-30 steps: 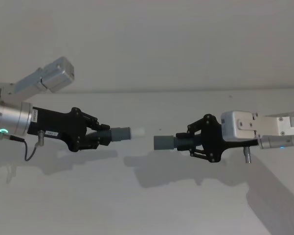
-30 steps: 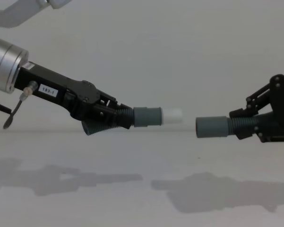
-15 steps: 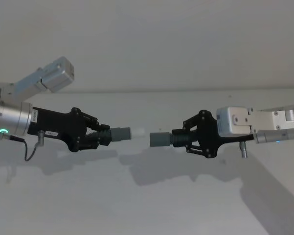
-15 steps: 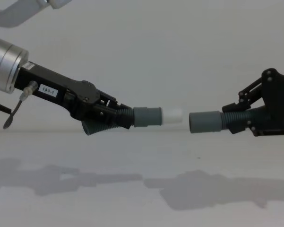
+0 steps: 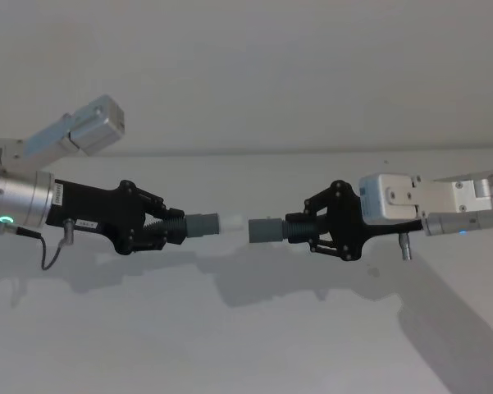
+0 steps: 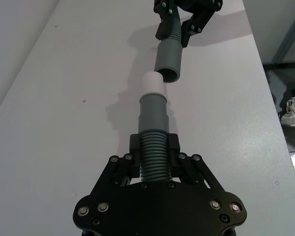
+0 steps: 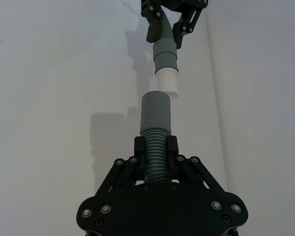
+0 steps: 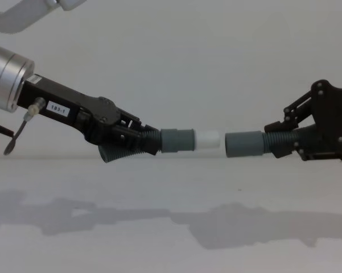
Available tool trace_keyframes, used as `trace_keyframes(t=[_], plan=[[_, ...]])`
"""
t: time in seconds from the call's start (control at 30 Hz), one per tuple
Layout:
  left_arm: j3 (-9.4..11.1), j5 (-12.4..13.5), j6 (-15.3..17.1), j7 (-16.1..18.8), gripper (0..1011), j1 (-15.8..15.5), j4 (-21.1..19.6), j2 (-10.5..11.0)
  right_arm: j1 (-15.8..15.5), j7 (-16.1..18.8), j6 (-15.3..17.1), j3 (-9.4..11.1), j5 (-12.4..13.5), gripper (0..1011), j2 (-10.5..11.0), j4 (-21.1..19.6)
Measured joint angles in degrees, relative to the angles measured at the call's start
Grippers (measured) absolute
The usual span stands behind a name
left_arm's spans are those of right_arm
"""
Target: Use both hands to pick up one end of the pipe from the table, align the ends, and insert them.
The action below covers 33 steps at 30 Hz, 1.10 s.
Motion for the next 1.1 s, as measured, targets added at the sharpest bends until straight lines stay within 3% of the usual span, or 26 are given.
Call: trace_keyframes(t=[1.1], plan=[[0.00,0.00,0.00,0.00,292,0.00,0.00,0.00,3.41,0.61,-0.24,-2.27,0.63,230,-2.07,3.75]])
